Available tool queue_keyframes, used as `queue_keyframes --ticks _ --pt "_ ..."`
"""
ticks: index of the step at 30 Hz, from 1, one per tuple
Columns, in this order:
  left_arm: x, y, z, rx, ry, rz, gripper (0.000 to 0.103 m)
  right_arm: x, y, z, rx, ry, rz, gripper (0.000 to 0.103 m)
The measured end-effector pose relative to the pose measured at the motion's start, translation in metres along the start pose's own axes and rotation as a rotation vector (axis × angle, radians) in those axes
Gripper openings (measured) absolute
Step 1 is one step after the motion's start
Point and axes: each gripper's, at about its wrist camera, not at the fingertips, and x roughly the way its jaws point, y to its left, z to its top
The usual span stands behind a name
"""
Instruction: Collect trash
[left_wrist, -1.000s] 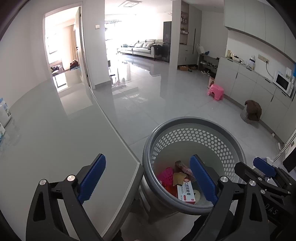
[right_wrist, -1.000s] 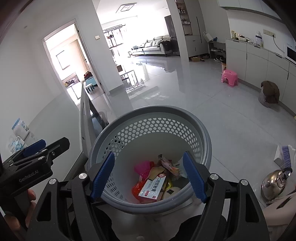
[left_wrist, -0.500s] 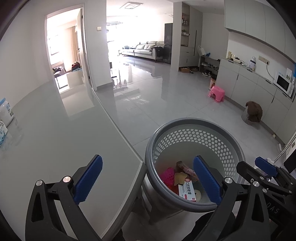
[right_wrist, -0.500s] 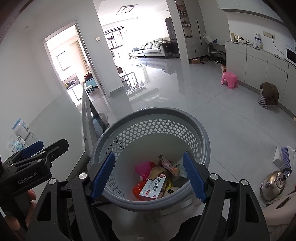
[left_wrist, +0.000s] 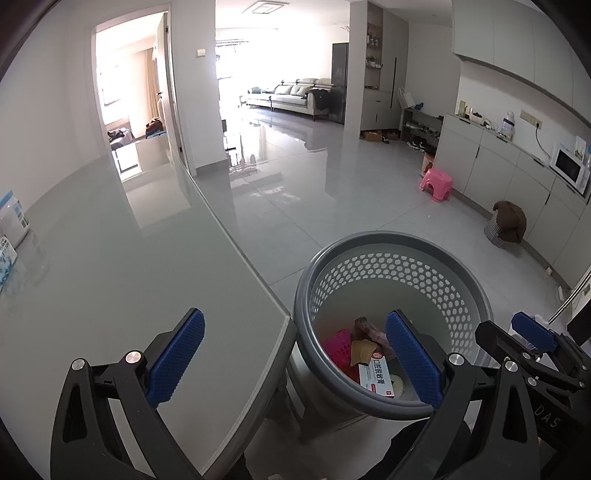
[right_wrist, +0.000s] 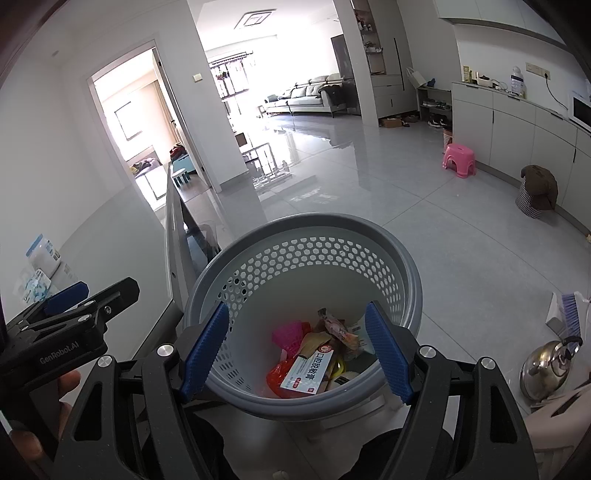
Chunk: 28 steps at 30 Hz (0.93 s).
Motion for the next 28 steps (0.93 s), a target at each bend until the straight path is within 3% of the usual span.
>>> queue_keyframes --ticks 28 --pt "0.0007 0.0022 -0.003 0.005 -0.004 0.012 0.097 -0.0005 0.0003 -0.0005 -0.001 0.0 0.001 0.073"
